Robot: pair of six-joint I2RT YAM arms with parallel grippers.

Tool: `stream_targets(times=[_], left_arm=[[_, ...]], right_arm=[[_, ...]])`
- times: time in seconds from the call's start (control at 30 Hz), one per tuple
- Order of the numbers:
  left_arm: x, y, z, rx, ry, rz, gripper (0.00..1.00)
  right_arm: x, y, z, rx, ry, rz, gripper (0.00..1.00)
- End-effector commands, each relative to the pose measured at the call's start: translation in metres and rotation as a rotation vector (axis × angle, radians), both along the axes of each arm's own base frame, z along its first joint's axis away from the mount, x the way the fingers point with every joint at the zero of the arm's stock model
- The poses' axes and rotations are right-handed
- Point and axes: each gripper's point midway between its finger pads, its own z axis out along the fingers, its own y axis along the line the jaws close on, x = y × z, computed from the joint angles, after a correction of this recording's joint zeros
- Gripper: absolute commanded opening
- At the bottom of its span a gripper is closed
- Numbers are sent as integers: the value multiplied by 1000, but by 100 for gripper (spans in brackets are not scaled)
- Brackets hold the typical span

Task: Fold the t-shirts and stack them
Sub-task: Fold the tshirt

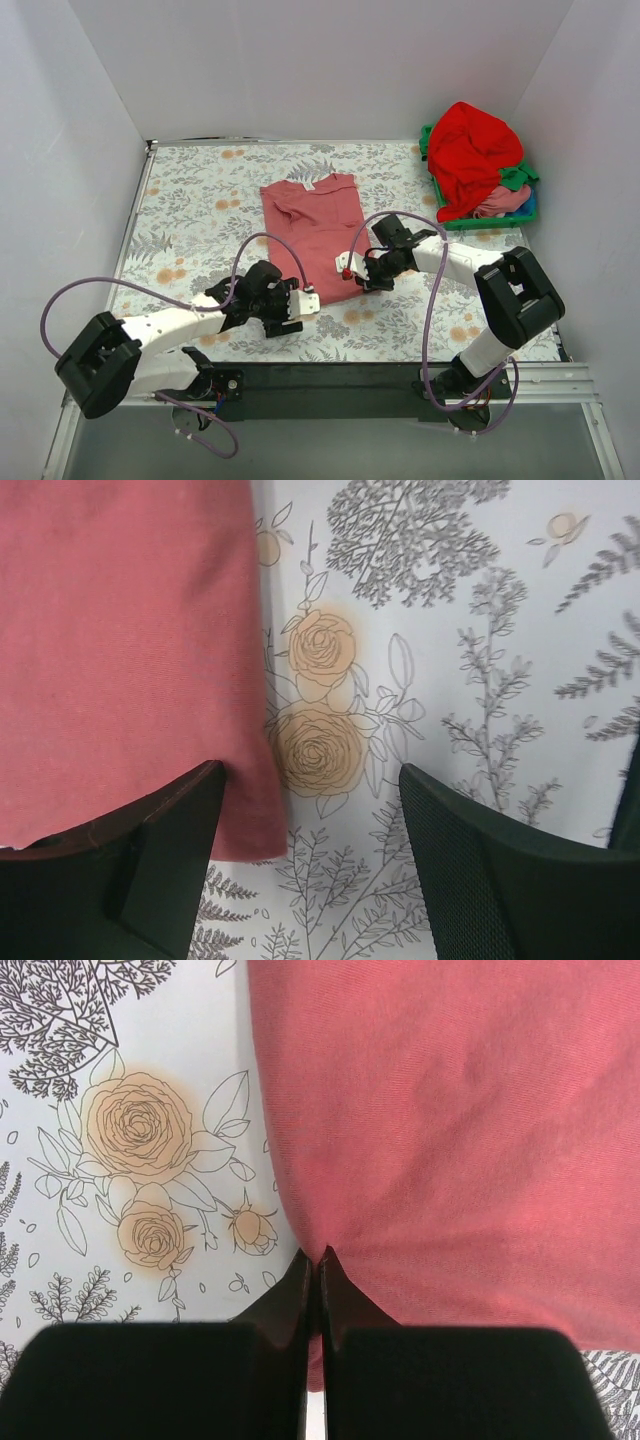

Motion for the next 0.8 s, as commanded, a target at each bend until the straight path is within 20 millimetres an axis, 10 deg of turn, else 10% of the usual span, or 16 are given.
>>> stream_targets(times=[0.0, 0.4, 0.5, 0.63, 0.77], left_arm=[[27, -2, 2, 36, -91, 60, 68], [48, 6, -7, 83, -168, 139, 57], [41, 3, -13, 83, -129, 114, 45], [30, -5, -14, 65, -84, 72, 0], [7, -12, -8, 34, -27, -1, 0]], right_arm=[[-12, -3, 4, 17, 40, -7, 1], [-25, -18, 6, 26, 41, -19, 1], [-25, -19, 9, 41, 48, -30, 1], [-25, -23, 13, 40, 65, -47, 1], [-35, -32, 12, -6, 120, -28, 1]])
